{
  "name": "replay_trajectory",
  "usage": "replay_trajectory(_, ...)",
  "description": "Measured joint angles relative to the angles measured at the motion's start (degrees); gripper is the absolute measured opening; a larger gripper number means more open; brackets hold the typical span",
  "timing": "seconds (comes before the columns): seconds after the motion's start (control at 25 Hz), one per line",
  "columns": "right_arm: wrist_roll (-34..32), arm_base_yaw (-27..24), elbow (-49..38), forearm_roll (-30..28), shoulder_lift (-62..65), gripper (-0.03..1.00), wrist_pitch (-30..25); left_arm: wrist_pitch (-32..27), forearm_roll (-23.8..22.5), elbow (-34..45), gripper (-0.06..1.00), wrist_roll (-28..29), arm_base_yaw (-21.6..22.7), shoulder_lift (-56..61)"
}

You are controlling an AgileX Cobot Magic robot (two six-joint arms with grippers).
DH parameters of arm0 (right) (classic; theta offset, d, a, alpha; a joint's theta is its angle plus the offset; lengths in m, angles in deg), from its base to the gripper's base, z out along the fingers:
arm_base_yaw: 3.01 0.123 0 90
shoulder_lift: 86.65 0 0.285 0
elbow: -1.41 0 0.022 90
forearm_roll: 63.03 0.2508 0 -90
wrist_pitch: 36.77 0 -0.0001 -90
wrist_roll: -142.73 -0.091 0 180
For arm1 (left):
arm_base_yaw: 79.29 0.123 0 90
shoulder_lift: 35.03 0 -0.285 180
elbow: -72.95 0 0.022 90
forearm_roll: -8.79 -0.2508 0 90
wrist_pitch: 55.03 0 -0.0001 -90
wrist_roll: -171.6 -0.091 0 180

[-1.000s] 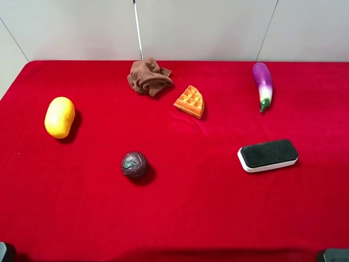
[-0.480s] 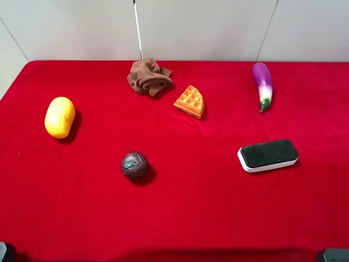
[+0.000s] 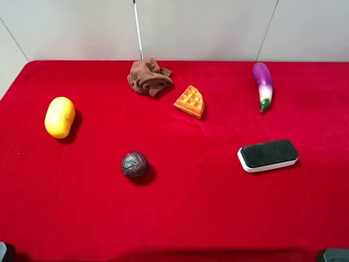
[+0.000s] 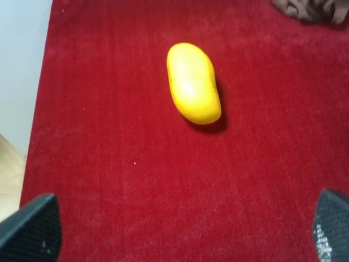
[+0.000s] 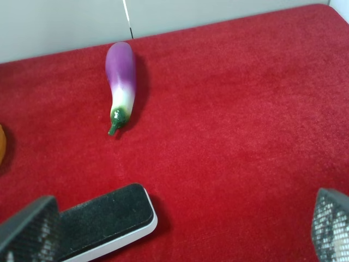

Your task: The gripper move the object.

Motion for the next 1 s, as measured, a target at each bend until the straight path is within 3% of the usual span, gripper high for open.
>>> replay_trajectory(1.0, 0.0, 0.0, 0.0, 0.0, 0.0, 0.69, 0.0, 2.3, 0.0, -16.4, 0.9, 0.0, 0.0, -44.5)
